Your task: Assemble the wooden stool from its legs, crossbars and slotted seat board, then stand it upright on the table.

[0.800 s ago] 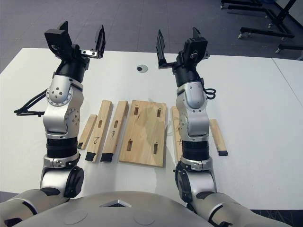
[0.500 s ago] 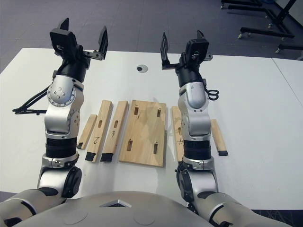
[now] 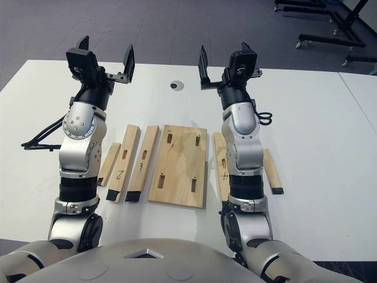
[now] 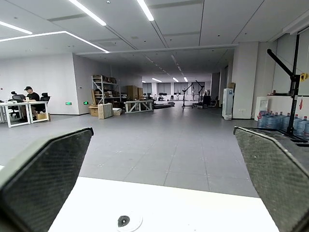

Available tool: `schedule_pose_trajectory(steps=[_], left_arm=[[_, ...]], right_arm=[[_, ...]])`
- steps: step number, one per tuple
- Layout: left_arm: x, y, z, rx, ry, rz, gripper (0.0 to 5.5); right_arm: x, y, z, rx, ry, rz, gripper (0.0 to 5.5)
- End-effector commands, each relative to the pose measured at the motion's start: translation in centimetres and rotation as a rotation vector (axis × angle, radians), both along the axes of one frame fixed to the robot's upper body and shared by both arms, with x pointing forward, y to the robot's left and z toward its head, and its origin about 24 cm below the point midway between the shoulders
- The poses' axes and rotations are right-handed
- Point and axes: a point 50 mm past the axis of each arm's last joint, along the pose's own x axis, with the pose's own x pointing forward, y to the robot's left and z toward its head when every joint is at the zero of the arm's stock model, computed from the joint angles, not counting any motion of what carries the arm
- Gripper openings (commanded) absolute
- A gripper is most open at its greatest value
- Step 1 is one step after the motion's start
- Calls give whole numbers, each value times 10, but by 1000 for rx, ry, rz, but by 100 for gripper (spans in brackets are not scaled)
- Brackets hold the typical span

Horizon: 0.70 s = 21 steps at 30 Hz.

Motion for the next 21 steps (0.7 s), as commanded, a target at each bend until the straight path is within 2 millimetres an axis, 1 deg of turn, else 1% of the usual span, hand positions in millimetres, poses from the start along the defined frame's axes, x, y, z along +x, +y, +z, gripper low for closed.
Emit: schedule_pose_trajectory(steps=[1,9,16,21], left_arm=[[-1,-3,-6,44,13,23,540],[1,-12,-13,15,33,60,540],[0,-16,-12,-62,43,17,540],[3,-14,-10,-61,31,67,540]], right_arm=[[1,-2,-1,-20,20,2,537],[6,3,-2,-72,44,42,537],[8,8,-2,-81,53,80,537],[9,12,-3,-81,48,77,537]])
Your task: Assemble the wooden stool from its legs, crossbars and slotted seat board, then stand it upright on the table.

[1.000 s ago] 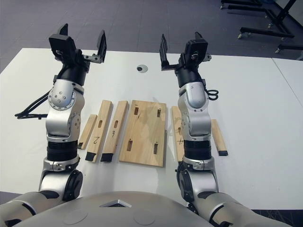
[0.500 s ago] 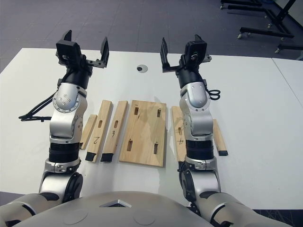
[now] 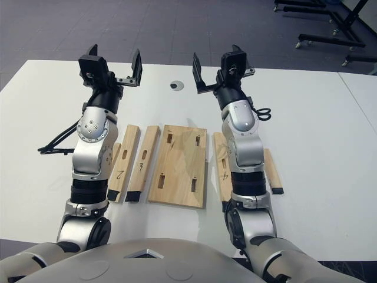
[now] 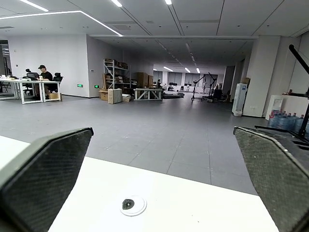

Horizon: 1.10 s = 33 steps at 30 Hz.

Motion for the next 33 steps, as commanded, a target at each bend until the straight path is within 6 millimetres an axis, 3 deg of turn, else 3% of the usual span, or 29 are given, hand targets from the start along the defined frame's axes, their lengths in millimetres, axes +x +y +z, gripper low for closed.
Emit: schedule_pose_trajectory(steps=[1,7,10,13,19,24,33], left_arm=[[3,2,1,3,-3,41,540],[3,1,1,33,-6,24,540],[1,1,2,65,-15,25,540],[-4,11,2,86,-23,68,540],[-19,29,2,92,-24,168,540],[-27,28,0,85,-12,182,540],[-42,32,0,73,-6,242,540]], right_arm=[[3,7,2,-9,-8,5,537],[6,3,2,-18,-11,-59,537],[0,-32,-12,-43,93,-198,537],[-29,-74,-26,-46,186,-235,537],[-87,-125,-60,-220,379,-180,537],[-135,-144,-98,-197,567,-179,537],[-179,-158,-114,-219,714,-169,537]])
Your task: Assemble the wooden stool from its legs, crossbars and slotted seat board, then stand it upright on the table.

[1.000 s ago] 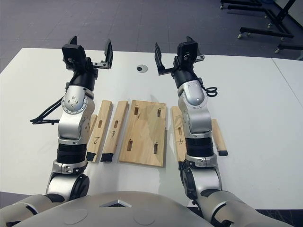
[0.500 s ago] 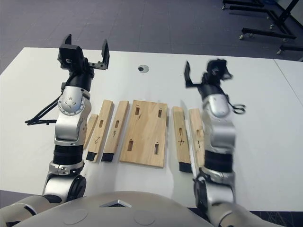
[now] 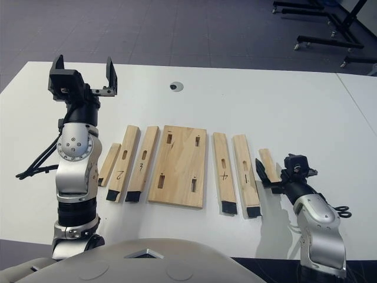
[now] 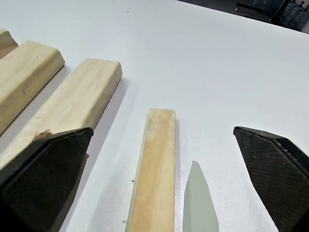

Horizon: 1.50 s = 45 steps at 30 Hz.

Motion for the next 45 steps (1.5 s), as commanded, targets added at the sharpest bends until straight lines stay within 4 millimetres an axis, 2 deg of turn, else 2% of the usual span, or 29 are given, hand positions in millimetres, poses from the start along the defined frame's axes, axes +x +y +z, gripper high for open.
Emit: schedule_pose_trajectory(steps=[1,6,11,16,23,25,28,31,34,37,39,41,42,45], left_arm=[[-5,1,-1,-4,14,28,540],[-6,1,1,-4,13,25,540],[-3,-3,6,-4,-2,-5,540],[-3,-3,7,1,-3,-9,540],[-3,-3,9,1,-7,-13,540],[-2,-3,9,2,-7,-14,540],[-2,-3,9,4,-7,-17,540],[-1,-2,10,4,-8,-14,540],[1,1,10,-12,5,-22,540],[7,7,9,-186,73,-81,540],[11,4,13,-309,98,-201,540],[13,-1,25,-437,75,-348,540],[13,-8,35,-542,55,-478,540],[6,-32,58,-656,48,-830,540]], right_arm=[[-15,-3,-2,-18,59,19,537],[-35,-1,-18,7,184,5,457],[-47,10,-32,57,275,-8,353],[-53,18,-42,149,339,-51,271],[-59,17,-49,179,381,-98,153],[-59,18,-49,187,381,-101,130],[-56,21,-48,177,363,-92,130],[-38,20,-42,189,274,-99,130],[9,12,-18,223,68,-128,130],[75,14,41,266,-234,-123,130],[101,28,78,305,-373,-50,130],[117,51,106,312,-474,73,130],[119,69,119,305,-524,172,130],[110,114,139,244,-614,488,130]])
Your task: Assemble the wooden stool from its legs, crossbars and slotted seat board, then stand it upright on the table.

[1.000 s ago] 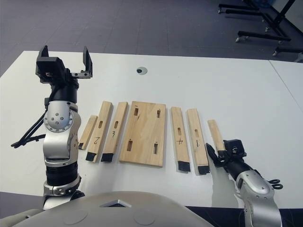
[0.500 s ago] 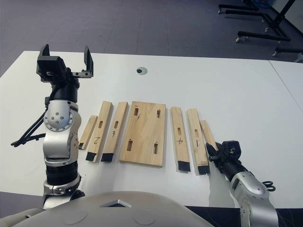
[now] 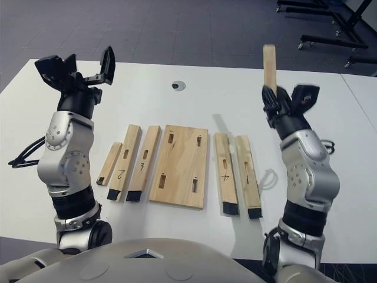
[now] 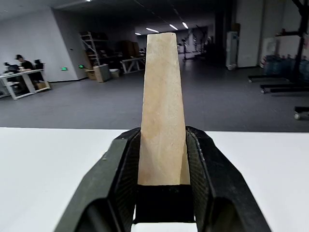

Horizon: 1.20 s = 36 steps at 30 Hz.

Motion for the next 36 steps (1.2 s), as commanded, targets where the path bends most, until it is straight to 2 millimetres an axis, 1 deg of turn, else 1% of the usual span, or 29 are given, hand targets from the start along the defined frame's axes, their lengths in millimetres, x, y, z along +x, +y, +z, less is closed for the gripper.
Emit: schedule_pose_trajectory(steps=[1,3,5,6,8,10,13,17,19,21,26,30,36], left_arm=[[-8,-32,29,-136,-71,-397,540],[-9,-39,28,-149,-35,-486,540],[-12,-47,27,-175,-3,-572,540],[-13,-50,24,-175,22,-597,540],[-13,-53,17,-183,81,-622,540],[-12,-53,10,-182,129,-626,540],[-7,-54,-5,-174,210,-615,540],[-7,-53,-4,-211,194,-613,540],[-7,-53,-2,-257,195,-632,518],[-8,-55,-2,-266,199,-655,478],[-17,-62,3,-300,182,-736,408],[-19,-62,2,-283,195,-747,345],[-14,-57,1,-260,210,-696,251]], right_arm=[[-12,57,26,-163,-196,352,130],[-17,74,23,-255,-245,442,130],[-21,86,17,-352,-301,489,130],[-22,90,16,-373,-324,496,130],[-23,97,18,-358,-367,490,130],[-23,101,19,-323,-383,484,130],[-21,100,10,-307,-361,482,130],[-20,101,2,-314,-337,500,130],[-19,101,0,-329,-333,512,130],[-19,101,-1,-339,-330,524,130],[-21,105,-5,-338,-326,536,130],[-21,104,-6,-328,-320,528,130],[-22,105,-8,-319,-315,522,130]])
